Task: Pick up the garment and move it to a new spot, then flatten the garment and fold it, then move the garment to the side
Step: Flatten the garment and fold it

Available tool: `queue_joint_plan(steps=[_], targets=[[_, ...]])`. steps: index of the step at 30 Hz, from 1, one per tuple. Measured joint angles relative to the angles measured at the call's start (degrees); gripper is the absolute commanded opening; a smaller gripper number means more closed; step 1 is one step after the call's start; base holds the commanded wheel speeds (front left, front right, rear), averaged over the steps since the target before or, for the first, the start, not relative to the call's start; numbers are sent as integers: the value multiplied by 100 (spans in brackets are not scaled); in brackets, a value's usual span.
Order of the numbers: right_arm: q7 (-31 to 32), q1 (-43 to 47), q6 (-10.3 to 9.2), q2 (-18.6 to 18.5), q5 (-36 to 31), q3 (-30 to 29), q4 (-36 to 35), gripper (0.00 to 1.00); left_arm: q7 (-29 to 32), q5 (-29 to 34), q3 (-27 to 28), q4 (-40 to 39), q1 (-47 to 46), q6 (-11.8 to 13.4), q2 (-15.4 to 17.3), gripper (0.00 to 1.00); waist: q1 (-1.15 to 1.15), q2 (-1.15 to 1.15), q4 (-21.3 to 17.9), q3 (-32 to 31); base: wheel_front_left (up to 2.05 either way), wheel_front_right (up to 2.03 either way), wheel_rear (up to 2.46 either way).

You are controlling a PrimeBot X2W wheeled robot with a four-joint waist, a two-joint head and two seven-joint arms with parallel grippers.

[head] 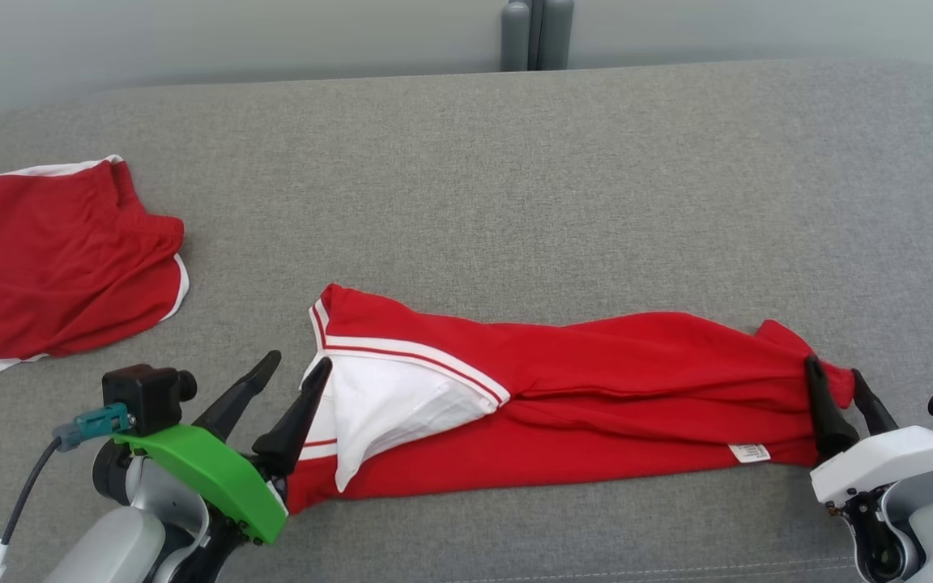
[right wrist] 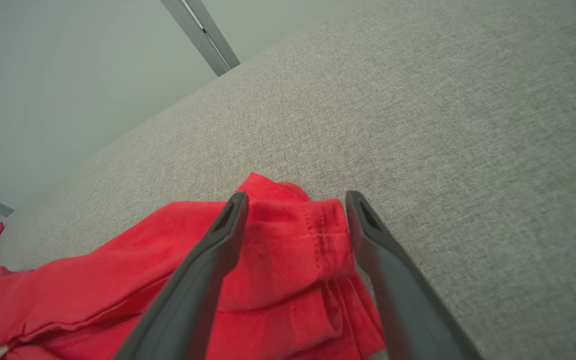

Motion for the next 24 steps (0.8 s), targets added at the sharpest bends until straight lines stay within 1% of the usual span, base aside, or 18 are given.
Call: queue_joint_plan(steps=[4, 7, 10, 14, 19, 21, 24], targets=[[84, 1, -11, 101, 57, 15, 122, 100, -44, 0, 2, -20, 60, 52, -8, 100, 0, 0, 21, -3, 0, 0, 0], [176, 1, -65, 155, 111, 19, 203, 100, -49, 0, -14, -56, 109, 55, -53, 100, 0, 0, 43, -12, 0, 0, 0], [271, 2, -148, 151, 148, 10, 287, 100, -51, 0, -30, -103, 109, 59, -92, 100, 0, 0, 67, -24, 0, 0, 0], [361, 2, -246, 152, 189, -42, 344, 100, -51, 0, -30, -109, 124, 125, -92, 100, 0, 0, 97, -45, 0, 0, 0], [544, -9, -471, 124, 207, -47, 459, 100, -49, -1, -38, -134, 142, 152, -93, 100, 0, 0, 122, -64, 0, 0, 0], [613, -30, -513, 110, 203, -27, 460, 100, -49, -1, -41, -144, 163, 157, -94, 100, 0, 0, 128, -67, 0, 0, 0], [751, -67, -522, 101, 197, 5, 466, 100, -49, -1, -41, -158, 204, 157, -94, 100, 0, 0, 132, -65, 0, 0, 0]])
